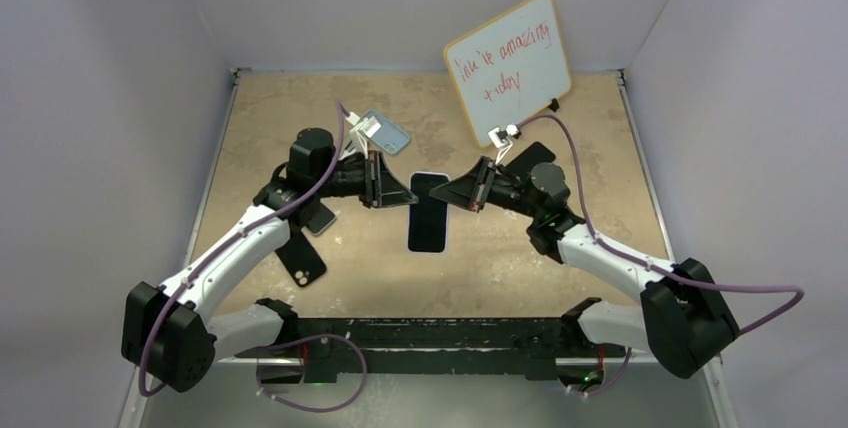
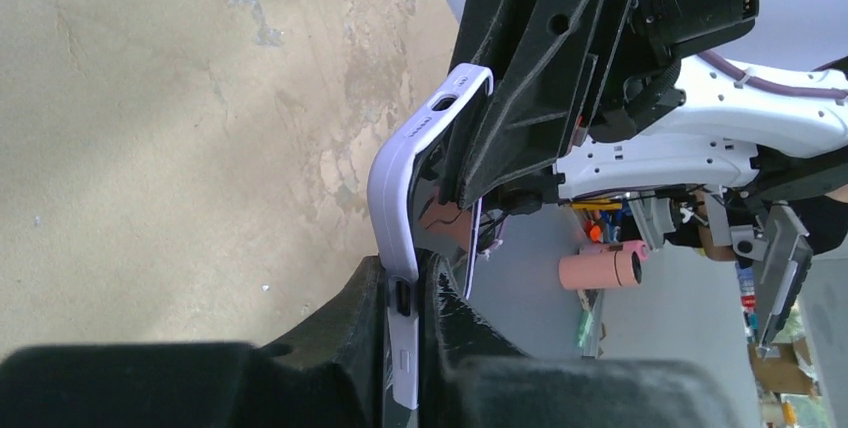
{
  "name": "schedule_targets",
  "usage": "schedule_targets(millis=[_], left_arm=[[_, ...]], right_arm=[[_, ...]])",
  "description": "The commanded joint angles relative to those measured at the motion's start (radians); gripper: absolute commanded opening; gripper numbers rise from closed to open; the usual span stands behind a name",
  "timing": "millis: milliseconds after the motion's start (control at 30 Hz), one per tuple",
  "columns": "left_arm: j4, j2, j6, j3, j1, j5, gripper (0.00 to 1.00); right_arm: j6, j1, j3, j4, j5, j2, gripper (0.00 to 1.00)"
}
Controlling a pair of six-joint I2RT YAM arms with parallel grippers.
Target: Put the phone into the phone case
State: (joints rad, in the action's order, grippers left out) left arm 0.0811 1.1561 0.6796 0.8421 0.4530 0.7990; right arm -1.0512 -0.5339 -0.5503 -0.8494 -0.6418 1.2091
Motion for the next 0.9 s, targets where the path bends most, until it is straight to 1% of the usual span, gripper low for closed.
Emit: schedule_targets(millis=[0,33,100,167,200,300,333,433,633,800,833,867], left_arm=[[0.049,-0.062,-0.059,-0.002,-0.015,-0.099,0.21],[0.049,-0.072,-0.058,0.002,-0.019,-0.11,0.29],[0.038,-0.08,-0.058,0.008,-0.025,-0.124,0.4],[0.008,-0.077,-0.058,0.007,-0.028,-0.129,0.46],[-0.007,-0.07,-0.055,0.006,-0.028,-0.13,0.47],[-0.06,-0.043,-0.042,-0.004,-0.028,-0.106,0.48],[-0.113,-0.033,-0.028,-0.012,-0.028,-0.09,0.48],[-0.205,-0.003,0.018,-0.037,-0.028,-0.03,0.48],[-0.321,0.015,0.064,-0.069,-0.028,0.013,0.5],[-0.298,0.034,0.042,-0.044,-0.028,-0.027,0.48],[-0.293,0.037,0.037,-0.038,-0.028,-0.037,0.47],[-0.288,0.041,0.032,-0.035,-0.028,-0.047,0.43]], right_arm=[[-0.005,0.011,-0.048,-0.087,0.007,-0.049,0.0],[0.004,0.011,-0.047,-0.082,0.008,-0.055,0.0],[0.011,0.01,-0.045,-0.076,0.003,-0.058,0.0],[0.0,0.008,-0.04,-0.101,-0.029,-0.046,0.0],[-0.014,0.009,-0.031,-0.126,-0.041,-0.034,0.0],[-0.052,0.009,-0.007,-0.187,-0.047,-0.017,0.0],[-0.054,0.009,-0.007,-0.187,-0.048,-0.012,0.0],[-0.051,0.009,-0.005,-0.188,-0.053,0.0,0.0],[-0.029,0.009,-0.017,-0.158,-0.062,0.023,0.0],[-0.039,0.006,-0.017,-0.185,-0.091,0.048,0.0],[-0.04,0.007,-0.017,-0.185,-0.097,0.052,0.0],[-0.042,0.006,-0.017,-0.186,-0.099,0.056,0.0]])
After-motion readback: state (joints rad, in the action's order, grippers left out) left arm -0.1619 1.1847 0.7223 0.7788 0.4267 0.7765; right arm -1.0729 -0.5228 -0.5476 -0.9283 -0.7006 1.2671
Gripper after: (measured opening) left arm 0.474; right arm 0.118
